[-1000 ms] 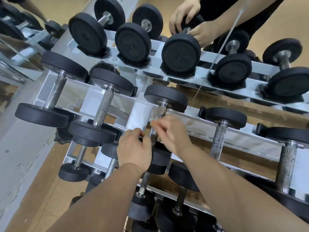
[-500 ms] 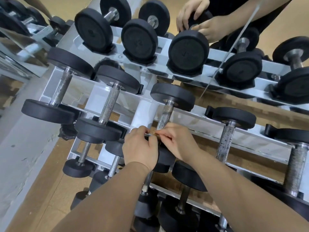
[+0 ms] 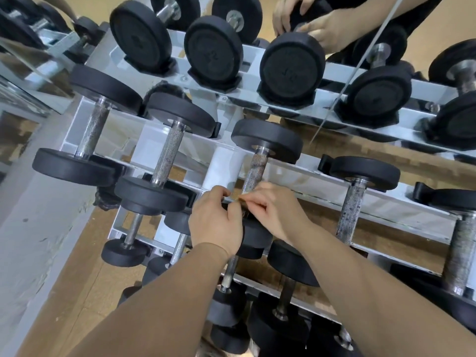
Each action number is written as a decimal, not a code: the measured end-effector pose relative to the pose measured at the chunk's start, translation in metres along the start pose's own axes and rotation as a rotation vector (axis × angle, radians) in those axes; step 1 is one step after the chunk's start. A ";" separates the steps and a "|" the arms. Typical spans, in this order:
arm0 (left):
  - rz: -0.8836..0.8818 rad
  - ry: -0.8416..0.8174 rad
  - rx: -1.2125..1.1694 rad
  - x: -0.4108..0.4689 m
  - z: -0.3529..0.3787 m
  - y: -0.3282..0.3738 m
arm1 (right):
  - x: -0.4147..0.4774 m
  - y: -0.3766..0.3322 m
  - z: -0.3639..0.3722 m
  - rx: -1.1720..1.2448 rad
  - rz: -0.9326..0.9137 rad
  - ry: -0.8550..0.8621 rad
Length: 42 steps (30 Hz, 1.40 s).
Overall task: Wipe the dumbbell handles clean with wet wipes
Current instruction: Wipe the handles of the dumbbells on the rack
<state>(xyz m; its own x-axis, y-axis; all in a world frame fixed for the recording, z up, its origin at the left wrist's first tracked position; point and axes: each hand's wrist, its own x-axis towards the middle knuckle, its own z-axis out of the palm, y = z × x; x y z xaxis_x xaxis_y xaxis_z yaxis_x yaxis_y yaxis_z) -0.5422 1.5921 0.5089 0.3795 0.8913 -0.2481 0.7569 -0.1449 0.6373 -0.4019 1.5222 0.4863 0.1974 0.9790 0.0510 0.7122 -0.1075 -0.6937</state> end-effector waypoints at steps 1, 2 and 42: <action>-0.002 0.005 -0.001 0.001 0.000 -0.001 | 0.006 0.004 -0.002 -0.026 -0.004 -0.003; -0.004 0.012 -0.006 0.002 -0.001 -0.002 | 0.016 0.007 -0.004 -0.063 0.012 0.035; -0.062 -0.043 -0.139 0.011 -0.011 -0.002 | -0.001 0.004 0.030 0.700 0.495 0.317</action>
<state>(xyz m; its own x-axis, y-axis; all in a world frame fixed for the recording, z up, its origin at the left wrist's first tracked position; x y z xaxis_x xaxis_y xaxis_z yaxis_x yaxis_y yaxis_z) -0.5454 1.6071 0.5133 0.3589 0.8770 -0.3193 0.6996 -0.0263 0.7141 -0.4194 1.5259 0.4623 0.6208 0.7445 -0.2456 -0.0543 -0.2717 -0.9609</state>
